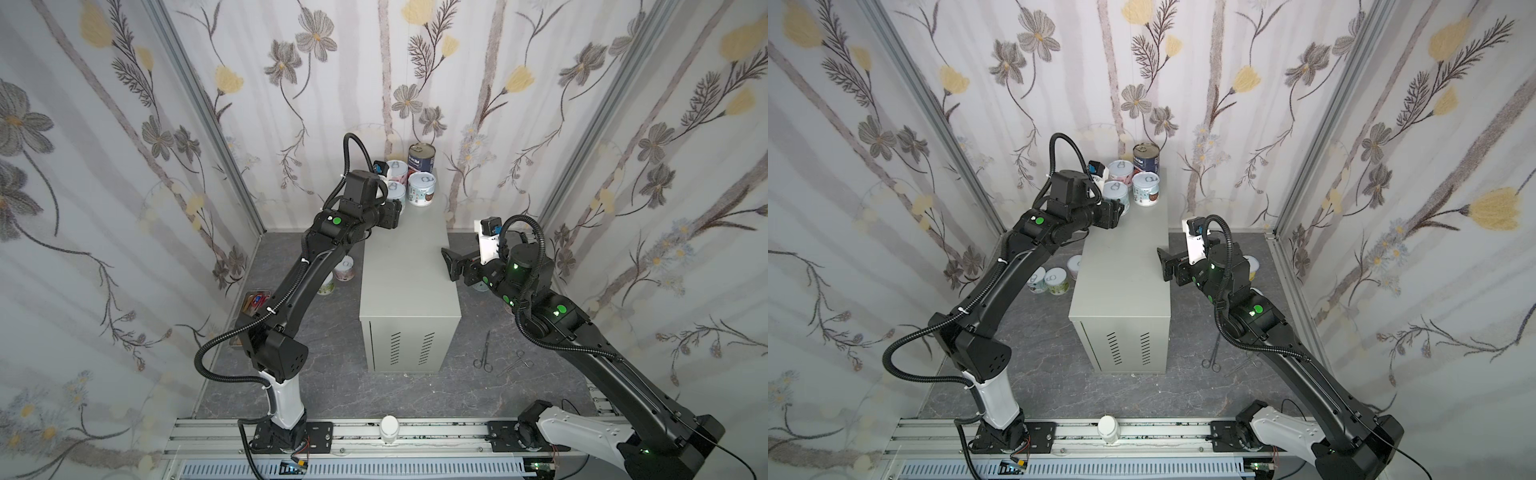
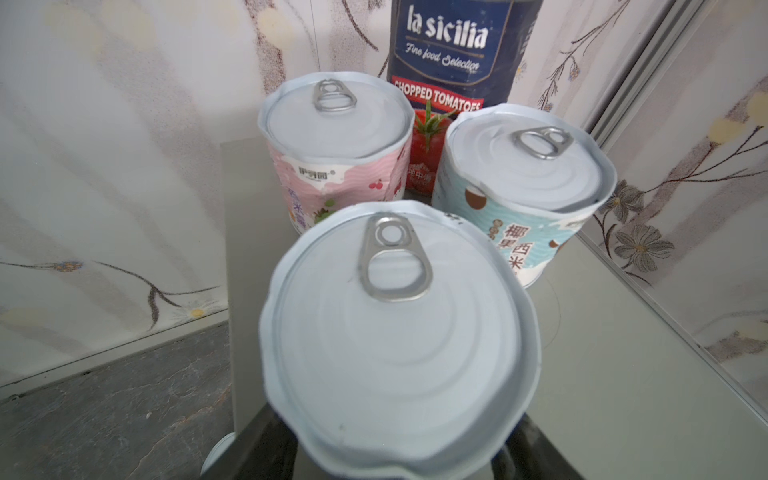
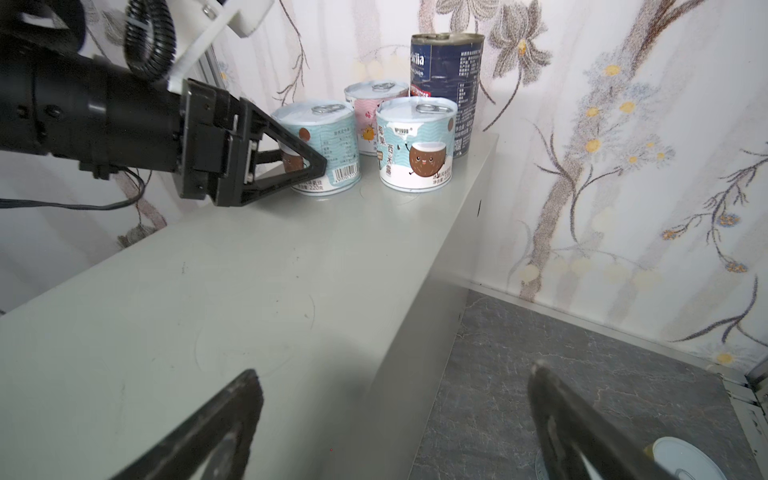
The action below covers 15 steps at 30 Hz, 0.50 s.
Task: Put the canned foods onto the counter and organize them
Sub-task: 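Lower the teal can onto the cabinet top beside the other teal can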
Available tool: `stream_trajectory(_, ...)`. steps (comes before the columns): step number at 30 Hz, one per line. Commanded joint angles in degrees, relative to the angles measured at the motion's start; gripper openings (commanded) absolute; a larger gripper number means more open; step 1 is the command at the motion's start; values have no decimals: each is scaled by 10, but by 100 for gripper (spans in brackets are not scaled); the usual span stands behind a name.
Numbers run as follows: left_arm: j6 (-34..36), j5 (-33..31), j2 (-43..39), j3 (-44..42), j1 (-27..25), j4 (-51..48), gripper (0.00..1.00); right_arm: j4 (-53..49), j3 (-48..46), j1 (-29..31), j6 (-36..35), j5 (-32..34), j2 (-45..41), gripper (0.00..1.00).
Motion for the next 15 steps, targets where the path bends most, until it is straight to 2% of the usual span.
stream_trajectory(1,2,-1,18,23,2,-14,66,31,17,0,-13,-7,2,100)
stream_trajectory(15,0,-9,52,45,10,-17,65,35,17,0,-16,-16,-3,100)
